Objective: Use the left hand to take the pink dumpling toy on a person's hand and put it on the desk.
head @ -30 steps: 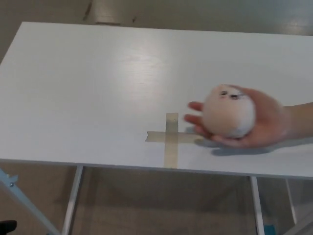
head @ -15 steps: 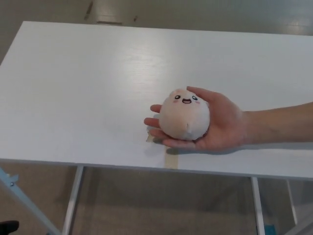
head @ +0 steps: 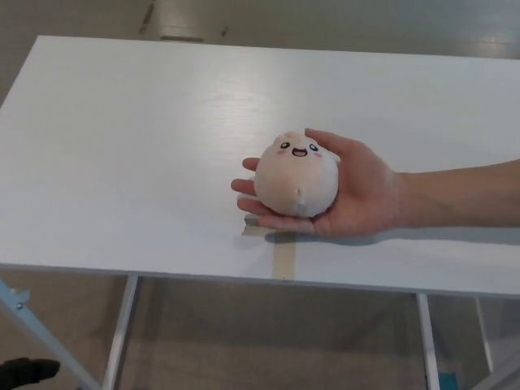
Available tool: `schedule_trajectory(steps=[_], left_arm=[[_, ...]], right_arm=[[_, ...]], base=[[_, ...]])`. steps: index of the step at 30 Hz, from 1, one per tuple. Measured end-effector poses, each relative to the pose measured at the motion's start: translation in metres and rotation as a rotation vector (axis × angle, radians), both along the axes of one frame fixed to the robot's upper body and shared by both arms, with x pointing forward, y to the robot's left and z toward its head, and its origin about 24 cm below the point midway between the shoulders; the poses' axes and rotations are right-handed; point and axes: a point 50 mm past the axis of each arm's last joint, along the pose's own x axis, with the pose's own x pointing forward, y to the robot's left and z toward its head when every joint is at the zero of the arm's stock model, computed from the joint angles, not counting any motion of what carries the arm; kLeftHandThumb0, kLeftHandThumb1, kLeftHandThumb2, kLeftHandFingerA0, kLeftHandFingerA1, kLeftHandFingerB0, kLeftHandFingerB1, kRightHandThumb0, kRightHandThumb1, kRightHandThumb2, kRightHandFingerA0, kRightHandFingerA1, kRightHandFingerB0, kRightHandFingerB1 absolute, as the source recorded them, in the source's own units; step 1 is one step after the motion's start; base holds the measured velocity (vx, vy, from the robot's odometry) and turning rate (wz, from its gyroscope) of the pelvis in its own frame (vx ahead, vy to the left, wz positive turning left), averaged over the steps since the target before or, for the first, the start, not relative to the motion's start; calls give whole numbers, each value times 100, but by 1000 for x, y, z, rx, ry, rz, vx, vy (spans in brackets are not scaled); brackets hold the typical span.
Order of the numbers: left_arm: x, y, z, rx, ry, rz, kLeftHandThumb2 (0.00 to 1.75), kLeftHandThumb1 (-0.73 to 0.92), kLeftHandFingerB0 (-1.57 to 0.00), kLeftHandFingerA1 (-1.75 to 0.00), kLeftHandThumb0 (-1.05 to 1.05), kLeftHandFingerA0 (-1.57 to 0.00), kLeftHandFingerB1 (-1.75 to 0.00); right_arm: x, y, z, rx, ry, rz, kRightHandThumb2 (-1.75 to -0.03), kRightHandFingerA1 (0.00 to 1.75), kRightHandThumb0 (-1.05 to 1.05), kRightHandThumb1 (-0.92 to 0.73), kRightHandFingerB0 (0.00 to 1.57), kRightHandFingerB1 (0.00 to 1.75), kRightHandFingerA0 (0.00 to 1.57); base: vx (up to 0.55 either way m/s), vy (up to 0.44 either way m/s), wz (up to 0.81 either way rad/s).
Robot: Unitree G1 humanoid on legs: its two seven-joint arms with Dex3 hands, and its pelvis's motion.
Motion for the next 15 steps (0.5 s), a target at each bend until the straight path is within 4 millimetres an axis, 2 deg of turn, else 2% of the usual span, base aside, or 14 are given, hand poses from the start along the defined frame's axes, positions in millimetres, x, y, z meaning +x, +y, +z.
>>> schedule_trajectory(steps=[5, 15], left_arm=[[-5, 6, 7, 7, -55, -59, 65, 41, -42, -51, -40, -56, -44], [-25, 8, 28, -4, -225, -144, 69, 41, -39, -53, -47, -54, -44]], right_arm=[[-1, -2, 0, -2, 1, -1, -60, 48, -20, -69, 54, 42, 73], [1, -2, 1, -6, 0, 6, -60, 48, -20, -69, 54, 42, 73]], base=[[0, 0, 0], [0, 0, 0]])
